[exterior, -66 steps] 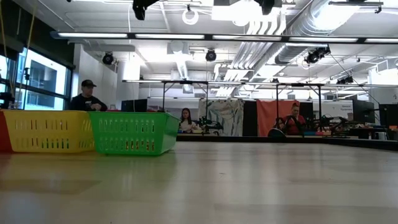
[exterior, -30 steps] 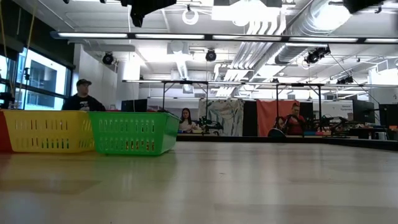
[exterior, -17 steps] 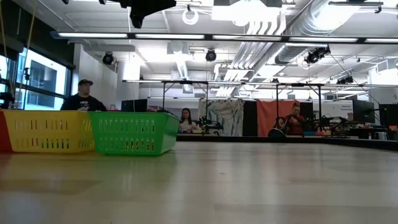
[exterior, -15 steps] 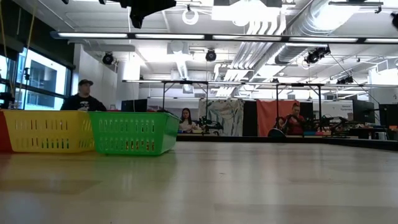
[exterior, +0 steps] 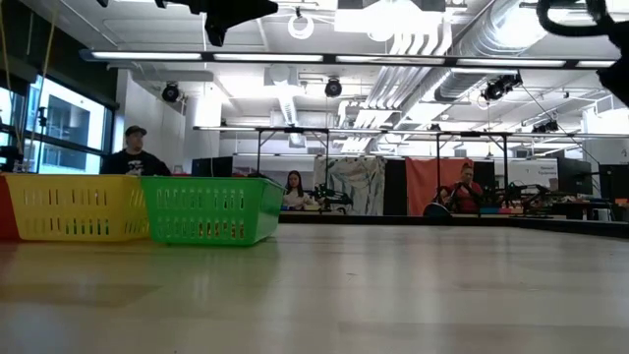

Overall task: Sort Halloween decoration
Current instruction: Put the white skull toy into the red bin

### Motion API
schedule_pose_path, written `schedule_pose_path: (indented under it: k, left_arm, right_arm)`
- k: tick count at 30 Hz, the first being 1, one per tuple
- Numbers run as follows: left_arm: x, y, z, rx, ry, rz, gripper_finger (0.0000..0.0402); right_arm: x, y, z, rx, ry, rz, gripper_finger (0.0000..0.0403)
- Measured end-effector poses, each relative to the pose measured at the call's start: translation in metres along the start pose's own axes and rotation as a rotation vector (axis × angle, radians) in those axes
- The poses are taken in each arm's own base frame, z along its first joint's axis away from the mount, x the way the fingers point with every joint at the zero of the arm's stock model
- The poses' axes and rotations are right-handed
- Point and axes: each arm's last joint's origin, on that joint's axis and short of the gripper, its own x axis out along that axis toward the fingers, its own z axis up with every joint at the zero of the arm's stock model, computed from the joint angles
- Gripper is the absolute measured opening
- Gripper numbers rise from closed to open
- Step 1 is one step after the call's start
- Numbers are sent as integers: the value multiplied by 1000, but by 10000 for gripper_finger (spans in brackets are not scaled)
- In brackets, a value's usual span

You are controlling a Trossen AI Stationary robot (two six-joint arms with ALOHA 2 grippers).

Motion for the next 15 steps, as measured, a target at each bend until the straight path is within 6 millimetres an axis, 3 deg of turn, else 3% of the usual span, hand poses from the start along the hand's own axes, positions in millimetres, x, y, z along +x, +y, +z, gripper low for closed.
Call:
schedule_pose_path:
  k: [15]
  left_arm:
    - [0, 0, 0, 0, 2, -4, 159]
  right_arm:
    - [28, -10, 10, 50, -14, -29, 195]
